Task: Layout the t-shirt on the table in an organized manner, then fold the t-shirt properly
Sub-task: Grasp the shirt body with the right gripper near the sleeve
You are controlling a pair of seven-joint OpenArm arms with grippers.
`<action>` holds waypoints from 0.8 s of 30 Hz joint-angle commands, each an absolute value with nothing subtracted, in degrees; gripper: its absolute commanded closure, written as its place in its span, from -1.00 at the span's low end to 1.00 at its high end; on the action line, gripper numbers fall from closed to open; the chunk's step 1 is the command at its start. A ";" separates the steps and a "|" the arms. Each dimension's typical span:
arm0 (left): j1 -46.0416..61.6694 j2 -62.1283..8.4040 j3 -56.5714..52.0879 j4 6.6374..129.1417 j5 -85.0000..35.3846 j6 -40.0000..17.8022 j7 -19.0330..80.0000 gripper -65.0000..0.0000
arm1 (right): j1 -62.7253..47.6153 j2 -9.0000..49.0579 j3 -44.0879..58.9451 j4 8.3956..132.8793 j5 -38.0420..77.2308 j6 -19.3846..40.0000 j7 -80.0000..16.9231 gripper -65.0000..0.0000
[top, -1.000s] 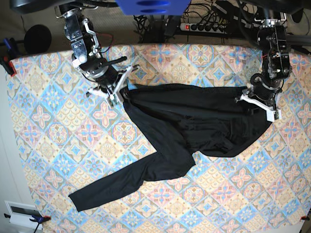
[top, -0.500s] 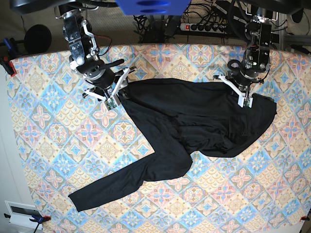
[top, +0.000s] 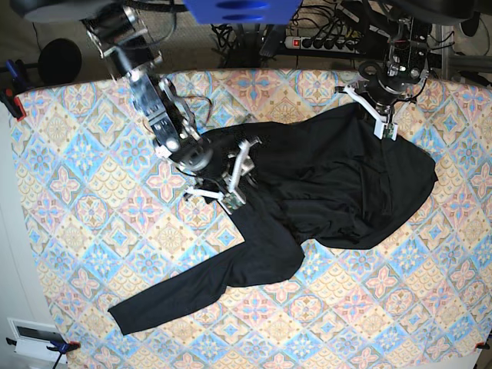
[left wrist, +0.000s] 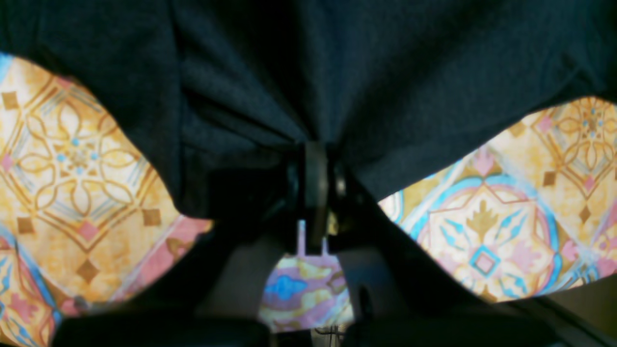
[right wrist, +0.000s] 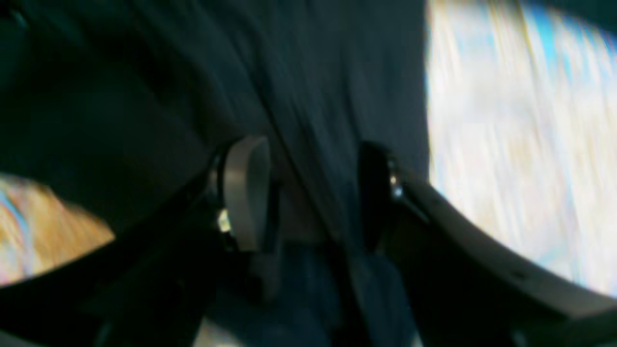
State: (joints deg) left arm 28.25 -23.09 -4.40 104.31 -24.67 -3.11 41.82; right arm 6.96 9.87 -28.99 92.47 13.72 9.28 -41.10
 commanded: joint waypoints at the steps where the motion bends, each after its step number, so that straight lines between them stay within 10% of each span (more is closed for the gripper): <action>1: 29.58 -23.60 -4.53 105.01 -24.84 -3.30 42.59 1.00 | 8.57 10.51 -29.67 91.82 13.49 9.19 -40.75 0.12; 24: 29.93 -22.64 -4.70 105.10 -24.92 -3.21 40.75 1.00 | 18.33 7.16 -39.43 76.00 7.69 9.19 -38.20 0.37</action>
State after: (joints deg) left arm 29.82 -22.52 -4.58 104.68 -24.97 -3.05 40.32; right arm 16.69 7.27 -39.72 75.16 8.19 9.41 -38.46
